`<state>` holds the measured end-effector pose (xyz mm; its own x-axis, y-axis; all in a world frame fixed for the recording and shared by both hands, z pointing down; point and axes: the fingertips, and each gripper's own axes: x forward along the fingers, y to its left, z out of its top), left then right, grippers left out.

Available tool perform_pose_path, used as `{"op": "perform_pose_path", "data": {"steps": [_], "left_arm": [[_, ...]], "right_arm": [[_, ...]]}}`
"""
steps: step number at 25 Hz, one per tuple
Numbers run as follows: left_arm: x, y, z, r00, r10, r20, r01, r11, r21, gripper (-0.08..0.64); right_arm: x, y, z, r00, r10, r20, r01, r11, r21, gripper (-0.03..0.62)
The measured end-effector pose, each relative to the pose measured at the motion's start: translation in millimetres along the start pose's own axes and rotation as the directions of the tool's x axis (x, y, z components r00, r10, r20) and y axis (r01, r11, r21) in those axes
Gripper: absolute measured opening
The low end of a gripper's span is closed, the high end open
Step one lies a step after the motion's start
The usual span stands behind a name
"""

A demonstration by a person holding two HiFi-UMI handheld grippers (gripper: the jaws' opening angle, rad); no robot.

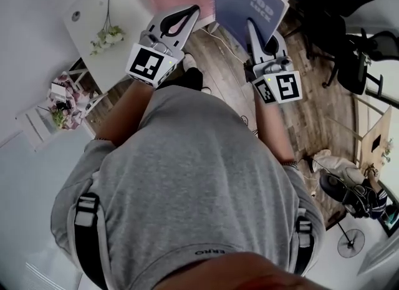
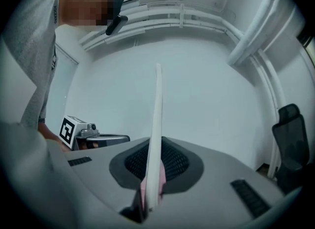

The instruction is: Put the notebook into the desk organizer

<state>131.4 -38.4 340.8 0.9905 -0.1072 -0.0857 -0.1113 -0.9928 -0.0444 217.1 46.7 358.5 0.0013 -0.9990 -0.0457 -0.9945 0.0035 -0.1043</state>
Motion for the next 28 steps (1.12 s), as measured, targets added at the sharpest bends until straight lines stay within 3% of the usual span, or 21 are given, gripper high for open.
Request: {"op": "perform_pose_path", "data": {"steps": [5, 22, 28], "left_arm": [[14.5, 39.3, 1.9, 0.998, 0.064, 0.01, -0.064, 0.998, 0.001, 0.018], [38.7, 141.0, -7.7, 0.984, 0.178, 0.014, -0.178, 0.984, 0.0, 0.018], [32.3, 163.8, -6.5, 0.959, 0.282, -0.001, -0.282, 0.959, 0.01, 0.018]], "right_arm": [[47.0, -13.3, 5.5, 0.997, 0.072, -0.012, -0.072, 0.997, -0.001, 0.038], [175.2, -20.6, 3.0, 0.961, 0.273, -0.038, -0.271, 0.961, 0.054, 0.038], [207.1, -20.6, 3.2, 0.929, 0.369, -0.036, -0.362, 0.924, 0.121, 0.038]]}}
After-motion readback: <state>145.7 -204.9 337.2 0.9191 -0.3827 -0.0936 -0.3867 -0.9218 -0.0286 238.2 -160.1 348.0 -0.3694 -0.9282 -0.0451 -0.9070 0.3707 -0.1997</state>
